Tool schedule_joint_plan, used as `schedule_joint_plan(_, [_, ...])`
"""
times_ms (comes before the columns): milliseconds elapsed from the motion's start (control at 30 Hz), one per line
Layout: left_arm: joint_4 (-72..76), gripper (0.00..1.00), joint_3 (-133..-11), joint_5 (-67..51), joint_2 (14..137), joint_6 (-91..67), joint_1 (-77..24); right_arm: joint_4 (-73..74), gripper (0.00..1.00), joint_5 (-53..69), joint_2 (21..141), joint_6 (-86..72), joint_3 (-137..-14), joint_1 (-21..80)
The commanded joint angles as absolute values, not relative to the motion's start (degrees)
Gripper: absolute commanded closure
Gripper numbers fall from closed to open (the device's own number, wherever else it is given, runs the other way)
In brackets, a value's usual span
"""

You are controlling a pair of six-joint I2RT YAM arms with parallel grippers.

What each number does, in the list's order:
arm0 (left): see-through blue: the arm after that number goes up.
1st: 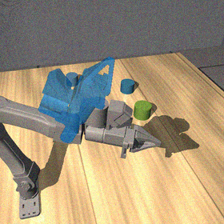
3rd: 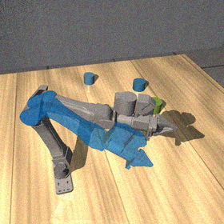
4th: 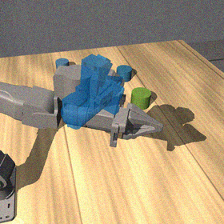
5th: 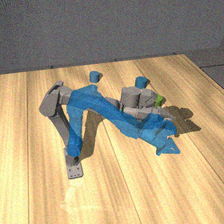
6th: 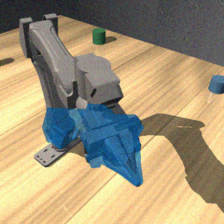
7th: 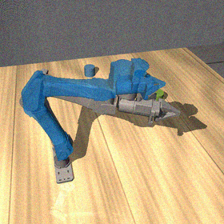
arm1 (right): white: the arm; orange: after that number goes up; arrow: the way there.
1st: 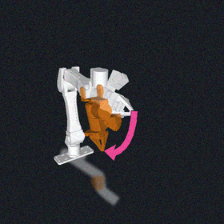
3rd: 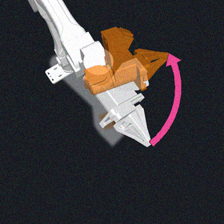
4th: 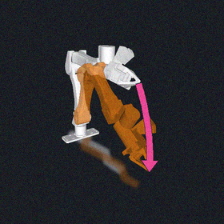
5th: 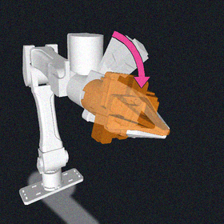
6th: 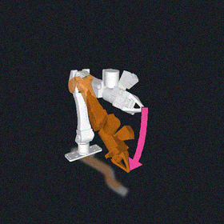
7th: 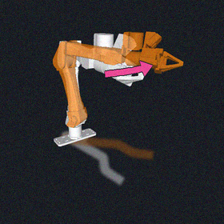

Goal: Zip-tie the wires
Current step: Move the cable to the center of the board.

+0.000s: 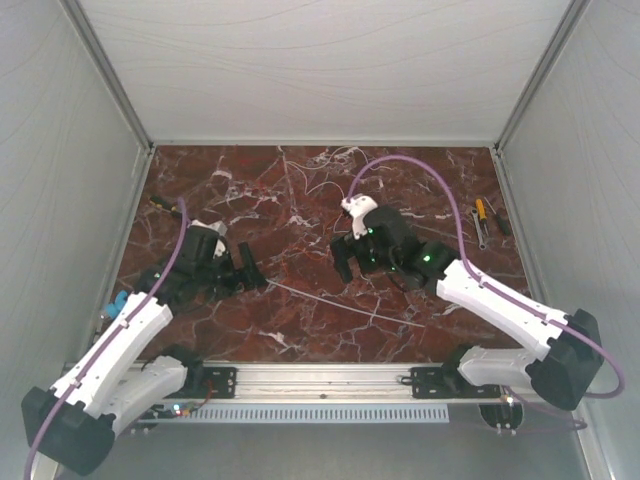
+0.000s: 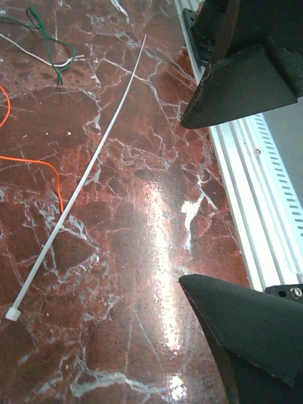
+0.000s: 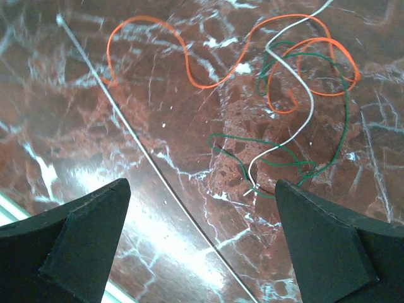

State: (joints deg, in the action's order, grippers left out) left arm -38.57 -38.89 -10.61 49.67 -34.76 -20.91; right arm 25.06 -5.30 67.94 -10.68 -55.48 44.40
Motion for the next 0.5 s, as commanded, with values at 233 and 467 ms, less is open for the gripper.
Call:
schedule_joint_plan(233, [-40.55, 0.01, -41.49, -6.08, 48.53, -35.6, -21.71, 31.73, 0.02, -1.97, 72.53, 3.85, -56.42, 50.36])
schedule_joint_plan(467, [-33.21, 0.02, -38.6, -9.52, 47.71, -34.48, -21.71, 31.14, 0.02, -5.27, 72.46, -18.67, -60.82, 46.06])
